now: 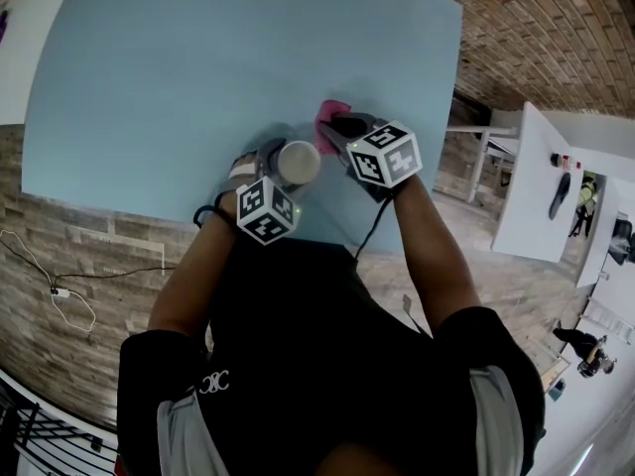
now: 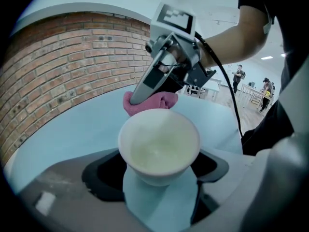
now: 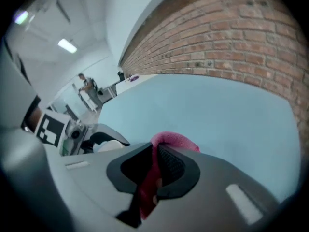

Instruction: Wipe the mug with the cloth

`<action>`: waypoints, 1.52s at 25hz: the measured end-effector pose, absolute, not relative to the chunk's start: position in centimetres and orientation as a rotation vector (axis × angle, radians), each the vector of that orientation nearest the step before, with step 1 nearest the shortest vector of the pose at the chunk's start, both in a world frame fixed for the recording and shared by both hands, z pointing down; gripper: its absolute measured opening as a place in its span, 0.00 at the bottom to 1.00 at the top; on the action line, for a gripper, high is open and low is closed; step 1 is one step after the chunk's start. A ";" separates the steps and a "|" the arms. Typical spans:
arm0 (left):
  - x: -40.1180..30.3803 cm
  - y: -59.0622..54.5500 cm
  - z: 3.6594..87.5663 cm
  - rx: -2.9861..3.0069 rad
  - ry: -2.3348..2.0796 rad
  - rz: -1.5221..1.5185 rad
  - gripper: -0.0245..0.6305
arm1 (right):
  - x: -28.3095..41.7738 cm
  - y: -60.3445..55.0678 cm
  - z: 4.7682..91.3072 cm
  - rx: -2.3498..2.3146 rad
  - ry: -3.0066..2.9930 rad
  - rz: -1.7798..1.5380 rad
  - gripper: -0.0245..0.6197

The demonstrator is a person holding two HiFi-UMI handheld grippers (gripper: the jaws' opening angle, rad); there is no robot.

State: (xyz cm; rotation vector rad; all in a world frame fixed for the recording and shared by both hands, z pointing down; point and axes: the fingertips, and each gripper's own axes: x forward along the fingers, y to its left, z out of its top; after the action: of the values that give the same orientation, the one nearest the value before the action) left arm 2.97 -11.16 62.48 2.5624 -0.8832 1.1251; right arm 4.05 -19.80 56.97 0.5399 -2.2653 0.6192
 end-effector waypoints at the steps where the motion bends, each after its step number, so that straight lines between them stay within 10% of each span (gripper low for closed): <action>1: 2.9 -11.1 62.5 2.561 -0.882 1.124 0.69 | 4.4 -20.1 57.4 0.550 -2.272 0.751 0.10; 17: 2.3 -11.3 63.1 2.496 -0.897 1.120 0.71 | 5.1 -21.0 62.5 0.713 -2.275 1.603 0.10; 38: 2.5 -11.8 64.8 2.360 -0.952 1.129 0.72 | 5.4 -15.7 56.6 0.598 -2.527 1.595 0.10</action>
State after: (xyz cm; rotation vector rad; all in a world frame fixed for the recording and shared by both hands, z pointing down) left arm 2.50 -11.82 64.76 2.3599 -0.9520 1.1294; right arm 5.43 -15.67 56.63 0.5983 -2.5274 1.5951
